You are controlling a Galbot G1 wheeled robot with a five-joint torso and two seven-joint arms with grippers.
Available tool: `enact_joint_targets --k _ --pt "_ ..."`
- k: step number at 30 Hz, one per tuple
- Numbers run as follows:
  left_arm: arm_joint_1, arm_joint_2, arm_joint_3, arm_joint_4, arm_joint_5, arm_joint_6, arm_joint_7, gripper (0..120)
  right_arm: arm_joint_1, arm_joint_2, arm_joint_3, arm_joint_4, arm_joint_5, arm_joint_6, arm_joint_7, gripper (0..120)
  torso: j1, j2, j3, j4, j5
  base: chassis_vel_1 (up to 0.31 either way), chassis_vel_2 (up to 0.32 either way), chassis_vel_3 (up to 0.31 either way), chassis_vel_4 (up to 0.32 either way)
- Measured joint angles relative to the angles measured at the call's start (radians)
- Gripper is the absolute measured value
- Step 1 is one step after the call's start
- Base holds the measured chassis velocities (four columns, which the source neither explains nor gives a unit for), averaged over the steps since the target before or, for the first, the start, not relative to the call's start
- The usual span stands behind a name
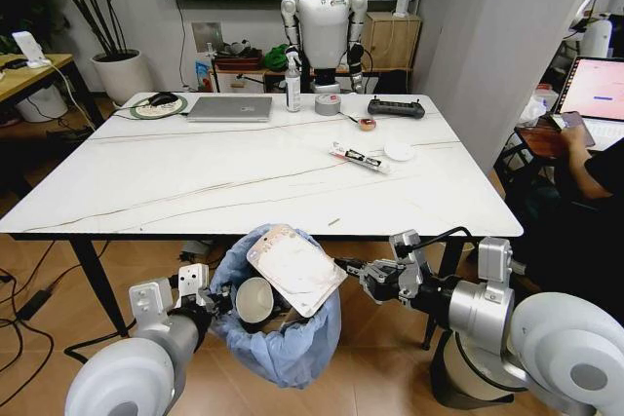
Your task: Pick up the trash bin and place the trash from the table into it.
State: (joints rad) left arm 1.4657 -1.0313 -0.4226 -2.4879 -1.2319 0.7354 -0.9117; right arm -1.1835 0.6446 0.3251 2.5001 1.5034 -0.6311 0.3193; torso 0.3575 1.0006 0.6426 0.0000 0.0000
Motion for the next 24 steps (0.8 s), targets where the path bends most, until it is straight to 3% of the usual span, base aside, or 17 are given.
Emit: enact_joint_targets --k 8,18,24 --pt "-0.001 0.004 -0.003 0.001 -0.003 0.0 0.0 0 -0.007 0.026 0.005 0.0 0.034 0.012 0.065 33 0.0 0.0 0.0 0.0 0.0 0.0 0.0 0.0 0.0" --pt "-0.006 0.006 -0.009 0.007 -0.008 0.0 0.0 0 -0.001 0.045 0.012 0.0 0.257 0.045 0.222 70 0.0 0.0 0.0 0.0 0.0 0.0 0.0 0.0 0.0" --pt "-0.007 0.007 -0.01 0.007 -0.011 0.0 0.0 0 -0.007 0.052 0.008 0.0 0.287 0.048 0.239 91 0.0 0.0 0.0 0.0 0.0 0.0 0.0 0.0 0.0"
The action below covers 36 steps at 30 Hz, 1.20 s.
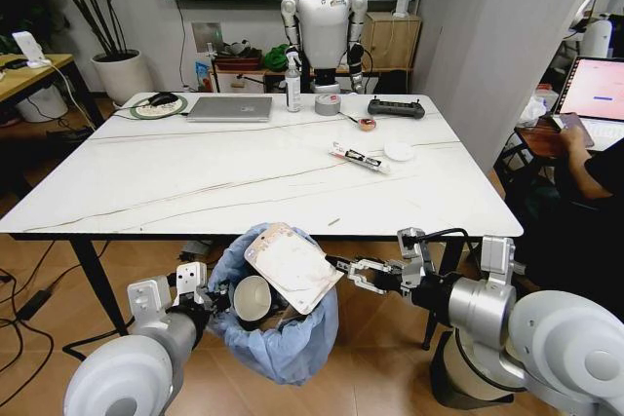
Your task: Pick up the trash bin and place the trash from the table into it.
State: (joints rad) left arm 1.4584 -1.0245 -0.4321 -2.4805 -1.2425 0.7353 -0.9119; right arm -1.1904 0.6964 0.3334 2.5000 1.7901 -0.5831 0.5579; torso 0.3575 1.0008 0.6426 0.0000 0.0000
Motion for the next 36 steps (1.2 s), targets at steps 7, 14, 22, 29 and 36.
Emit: enact_joint_targets --k 7,14,22,29,36 --pt "-0.003 0.0 -0.004 0.0 -0.004 0.0 0.0 0 -0.003 0.004 -0.009 0.0 -0.002 -0.003 0.0 72 0.0 0.0 0.0 0.0001 0.0 0.0 0.0 0.0 0.0" --pt "-0.01 0.0 -0.002 0.003 -0.006 0.0 0.0 0 -0.005 0.007 -0.014 0.0 -0.02 -0.004 -0.003 47 0.0 0.0 0.0 0.0 0.0 0.0 0.0 0.0 0.0" --pt "-0.015 0.001 -0.001 0.006 -0.008 0.0 0.0 0 -0.002 0.007 -0.014 0.0 -0.03 -0.004 -0.01 18 0.0 0.0 0.0 0.0 0.0 0.0 0.0 0.0 0.0" --pt "-0.016 -0.004 0.002 0.009 -0.008 0.0 0.0 0 -0.004 0.007 -0.014 0.0 -0.044 -0.003 -0.021 0 0.0 0.0 0.0 0.0 0.0 0.0 0.0 0.0 0.0" --pt "-0.016 -0.002 0.0 0.009 -0.008 0.0 0.0 0 -0.004 0.008 -0.011 0.0 -0.049 -0.002 -0.033 0 0.0 0.0 0.0 0.0 0.0 0.0 0.0 0.0 0.0"
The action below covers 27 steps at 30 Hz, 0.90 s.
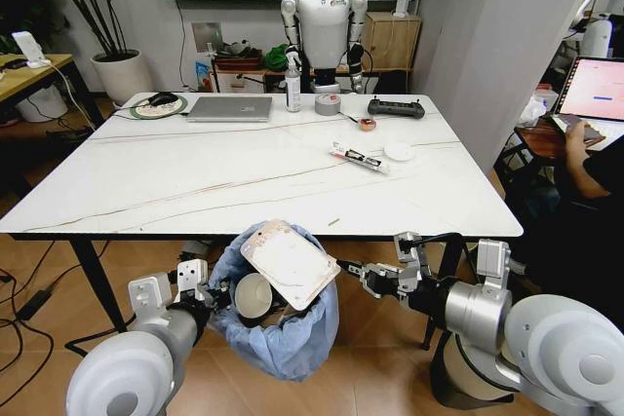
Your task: Pick up the trash bin and place the trash from the table into it.
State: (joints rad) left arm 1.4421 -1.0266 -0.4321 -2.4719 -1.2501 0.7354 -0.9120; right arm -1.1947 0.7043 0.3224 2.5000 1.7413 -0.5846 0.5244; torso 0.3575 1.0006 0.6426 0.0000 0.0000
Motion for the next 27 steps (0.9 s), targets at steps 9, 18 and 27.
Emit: enact_joint_targets --k 9,18,27 --pt "0.002 -0.003 -0.002 0.011 0.002 0.0 0.0 0 0.013 -0.016 0.015 0.0 0.002 -0.001 -0.073 0 0.0 0.0 0.0 0.0001 0.0 0.0 0.0 0.0 0.0" --pt "-0.005 0.001 -0.008 0.018 -0.007 0.0 0.0 0 0.021 -0.016 0.017 0.0 -0.001 -0.014 -0.099 0 0.0 0.0 0.0 0.0 -0.0001 0.0 0.0 0.0 0.0" --pt "-0.007 0.0 -0.006 0.003 -0.013 0.0 0.008 0 0.039 0.005 0.03 0.0 -0.003 -0.005 -0.047 28 0.0 0.0 0.0 0.0 0.0 0.0 0.0 0.0 0.0"
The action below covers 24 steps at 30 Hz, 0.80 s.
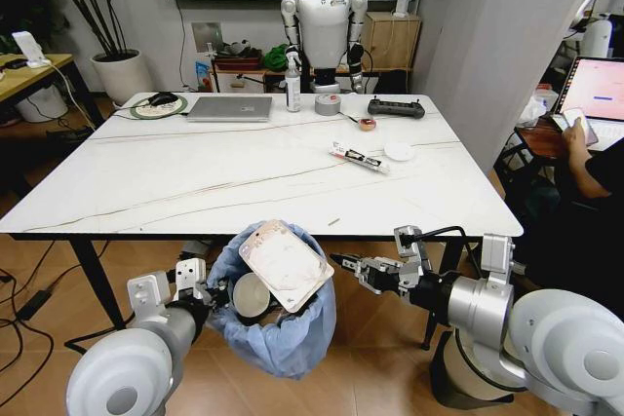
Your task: Pick up the trash bin and place the trash from the table into it.
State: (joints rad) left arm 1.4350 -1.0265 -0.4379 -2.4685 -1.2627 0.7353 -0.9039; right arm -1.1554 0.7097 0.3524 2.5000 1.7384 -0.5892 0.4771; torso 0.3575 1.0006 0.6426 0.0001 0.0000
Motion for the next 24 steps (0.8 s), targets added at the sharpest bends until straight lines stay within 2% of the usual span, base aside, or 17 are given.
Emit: enact_joint_targets --k 1,4,8,12,16,20,24 --pt "0.002 0.0 -0.004 -0.007 0.004 0.0 0.02 0 0.006 0.006 0.001 0.0 -0.005 0.001 0.0 34 0.0 0.0 0.0 0.0 0.0 0.0 0.0 0.0 0.0" --pt "0.003 0.001 -0.007 -0.013 0.009 0.0 0.036 0 0.007 0.01 0.001 0.0 -0.011 0.001 0.0 41 0.0 0.0 0.0 -0.0001 0.0 0.0 0.0 0.0 0.0" --pt "0.009 0.002 -0.019 -0.026 0.01 0.0 0.052 0 0.008 0.02 0.005 0.0 -0.027 0.001 -0.001 59 0.0 0.0 0.0 0.0 0.0001 0.0 0.0 0.0 0.0" --pt "0.011 0.004 -0.023 -0.024 0.01 0.0 0.04 0 0.012 0.022 0.008 0.0 -0.029 0.001 -0.002 70 0.0 0.0 0.0 -0.0001 0.0 0.0 0.0 0.0 0.0" --pt "0.012 0.007 -0.021 -0.025 -0.011 0.0 0.002 0 0.014 0.026 0.01 0.0 -0.037 0.003 -0.003 90 0.0 0.0 0.0 -0.0001 0.0 0.0 0.0 0.0 0.0" --pt "0.02 0.009 -0.02 -0.024 -0.014 0.0 -0.009 0 0.045 0.036 0.024 0.0 -0.038 0.017 0.002 99 0.0 0.0 0.0 -0.0001 0.0 0.0 0.0 0.0 0.0" --pt "0.033 0.01 -0.016 -0.024 -0.009 0.0 -0.011 0 0.089 0.053 0.036 0.0 -0.049 0.034 0.013 100 0.0 0.0 0.0 0.0 -0.0001 0.0 0.0 0.0 0.0"
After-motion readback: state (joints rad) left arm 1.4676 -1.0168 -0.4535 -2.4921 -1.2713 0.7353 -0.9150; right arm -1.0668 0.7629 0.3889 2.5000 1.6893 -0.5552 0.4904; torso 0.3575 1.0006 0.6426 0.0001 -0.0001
